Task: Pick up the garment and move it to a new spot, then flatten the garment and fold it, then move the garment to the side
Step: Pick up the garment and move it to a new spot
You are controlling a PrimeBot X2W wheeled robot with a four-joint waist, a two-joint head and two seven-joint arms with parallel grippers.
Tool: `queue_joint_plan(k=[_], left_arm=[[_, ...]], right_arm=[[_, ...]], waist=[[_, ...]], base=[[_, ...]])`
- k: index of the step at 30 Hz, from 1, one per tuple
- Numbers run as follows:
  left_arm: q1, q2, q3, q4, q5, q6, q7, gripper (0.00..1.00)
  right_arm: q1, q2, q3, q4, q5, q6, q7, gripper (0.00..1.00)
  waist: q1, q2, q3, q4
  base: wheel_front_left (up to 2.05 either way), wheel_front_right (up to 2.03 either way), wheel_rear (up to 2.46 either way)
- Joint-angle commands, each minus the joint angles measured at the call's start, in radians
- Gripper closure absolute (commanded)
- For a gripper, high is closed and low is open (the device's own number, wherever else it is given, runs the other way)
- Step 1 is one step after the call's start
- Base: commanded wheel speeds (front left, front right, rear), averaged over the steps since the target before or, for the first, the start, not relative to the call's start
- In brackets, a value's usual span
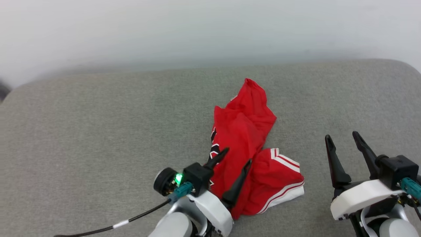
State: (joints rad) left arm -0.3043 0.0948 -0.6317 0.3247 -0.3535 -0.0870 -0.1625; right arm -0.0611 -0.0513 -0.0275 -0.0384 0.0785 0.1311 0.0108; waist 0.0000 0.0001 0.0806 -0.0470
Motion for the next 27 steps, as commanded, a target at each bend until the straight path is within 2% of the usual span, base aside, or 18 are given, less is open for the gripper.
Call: queue_joint_plan(k=[1, 7, 15, 21, 27], left_arm=[[-0.008, 0.001, 0.011, -0.018, 0.005, 0.012, -0.017, 0.00], [0.018, 0.017, 0.139, -0.099, -0.037, 0.118, -0.070, 0.00], [0.098, 0.109, 0.311, -0.148, -0.092, 0.214, -0.081, 0.00], [0.174, 0.166, 0.348, -0.151, -0.108, 0.234, -0.051, 0.00], [0.209, 0.180, 0.324, -0.182, -0.095, 0.236, -0.029, 0.00]], right_arm=[[0.016, 0.002, -0.005, -0.006, -0.003, -0.001, 0.006, 0.00], [0.070, 0.002, -0.033, -0.027, 0.000, -0.001, 0.024, 0.00], [0.111, 0.002, -0.040, -0.052, 0.010, -0.001, 0.039, 0.00], [0.136, 0.002, -0.045, -0.051, 0.024, -0.001, 0.038, 0.00], [0.164, 0.002, -0.033, -0.049, 0.035, -0.001, 0.041, 0.00]], waist=[[0.0000, -0.0001, -0.027, 0.024], [0.0000, -0.0001, -0.082, 0.068], [0.0000, -0.0001, -0.096, 0.075], [0.0000, -0.0001, -0.106, 0.059], [0.0000, -0.0001, -0.118, 0.039]], base=[[0.00, 0.00, 0.00], [0.00, 0.00, 0.00], [0.00, 0.00, 0.00], [0.00, 0.00, 0.00], [0.00, 0.00, 0.00]])
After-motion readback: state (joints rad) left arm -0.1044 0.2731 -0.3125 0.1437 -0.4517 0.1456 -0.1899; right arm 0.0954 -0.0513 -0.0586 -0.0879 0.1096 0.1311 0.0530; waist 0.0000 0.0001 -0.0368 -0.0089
